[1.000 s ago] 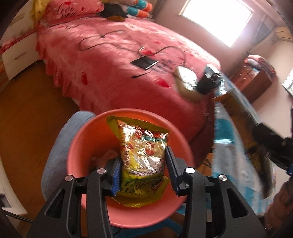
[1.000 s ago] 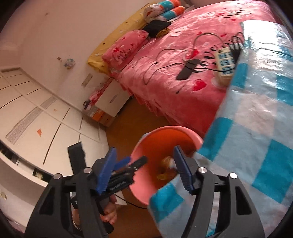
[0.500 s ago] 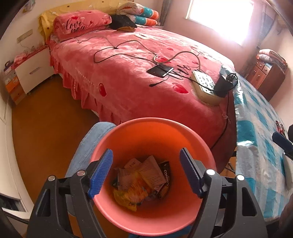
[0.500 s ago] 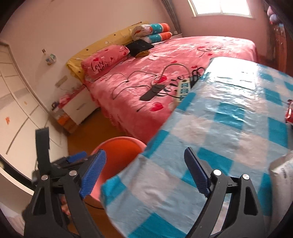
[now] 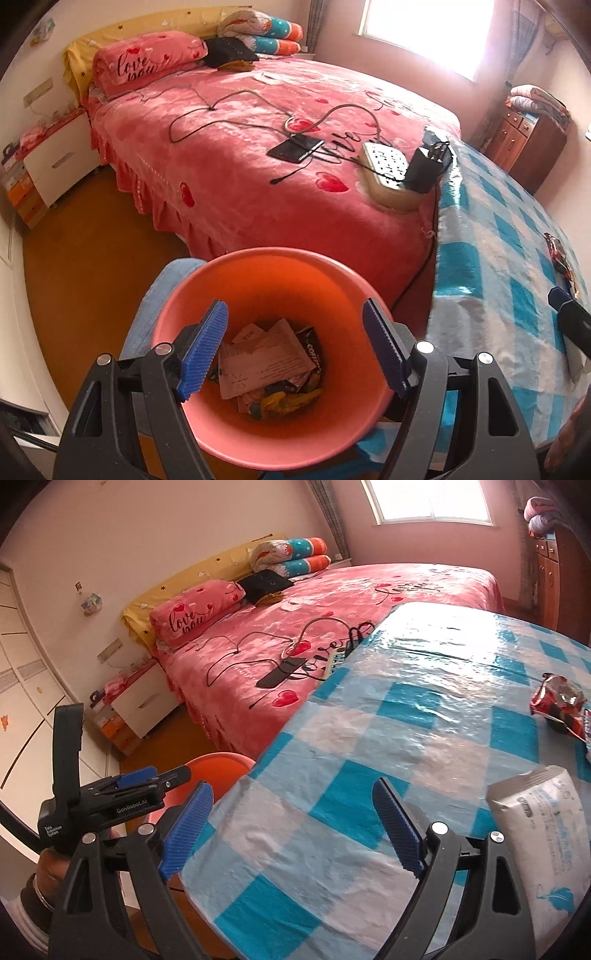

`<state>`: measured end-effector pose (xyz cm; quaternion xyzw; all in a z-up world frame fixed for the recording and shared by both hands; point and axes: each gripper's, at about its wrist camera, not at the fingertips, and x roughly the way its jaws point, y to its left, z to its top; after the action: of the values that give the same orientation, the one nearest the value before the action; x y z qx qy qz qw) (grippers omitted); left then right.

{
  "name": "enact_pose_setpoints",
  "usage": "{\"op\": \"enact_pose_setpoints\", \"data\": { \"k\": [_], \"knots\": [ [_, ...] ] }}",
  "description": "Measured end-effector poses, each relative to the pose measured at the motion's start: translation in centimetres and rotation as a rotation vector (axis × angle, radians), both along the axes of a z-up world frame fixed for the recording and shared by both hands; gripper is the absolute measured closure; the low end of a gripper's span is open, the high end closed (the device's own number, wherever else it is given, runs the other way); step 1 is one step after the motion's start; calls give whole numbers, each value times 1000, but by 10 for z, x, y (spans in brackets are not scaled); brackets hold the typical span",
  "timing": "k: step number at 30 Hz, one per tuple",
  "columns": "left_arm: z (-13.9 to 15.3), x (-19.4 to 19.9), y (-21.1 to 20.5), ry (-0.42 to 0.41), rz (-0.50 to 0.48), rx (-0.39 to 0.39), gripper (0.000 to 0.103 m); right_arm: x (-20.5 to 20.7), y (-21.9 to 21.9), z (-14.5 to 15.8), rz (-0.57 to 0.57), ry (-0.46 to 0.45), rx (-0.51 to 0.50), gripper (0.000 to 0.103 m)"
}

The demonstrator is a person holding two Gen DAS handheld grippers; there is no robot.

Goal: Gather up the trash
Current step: 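Move both tools back over the table toward the red wrapper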

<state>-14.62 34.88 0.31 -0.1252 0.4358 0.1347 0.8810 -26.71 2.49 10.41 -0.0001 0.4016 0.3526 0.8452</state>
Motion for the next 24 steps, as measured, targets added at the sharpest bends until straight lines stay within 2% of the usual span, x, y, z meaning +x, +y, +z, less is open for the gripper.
{"op": "enact_pose_setpoints", "data": {
  "k": [4,12,24],
  "knots": [
    [7,4,-13,-1,-18,12,28,8,-2,14,-16,-14,-2,13],
    [17,11,-40,-5,-61,37,24,26,-27,-1,-30,-33,2,10],
    [29,21,-78,-10,-124,69,24,36,-48,2,-75,-64,10,10]
  ]
}}
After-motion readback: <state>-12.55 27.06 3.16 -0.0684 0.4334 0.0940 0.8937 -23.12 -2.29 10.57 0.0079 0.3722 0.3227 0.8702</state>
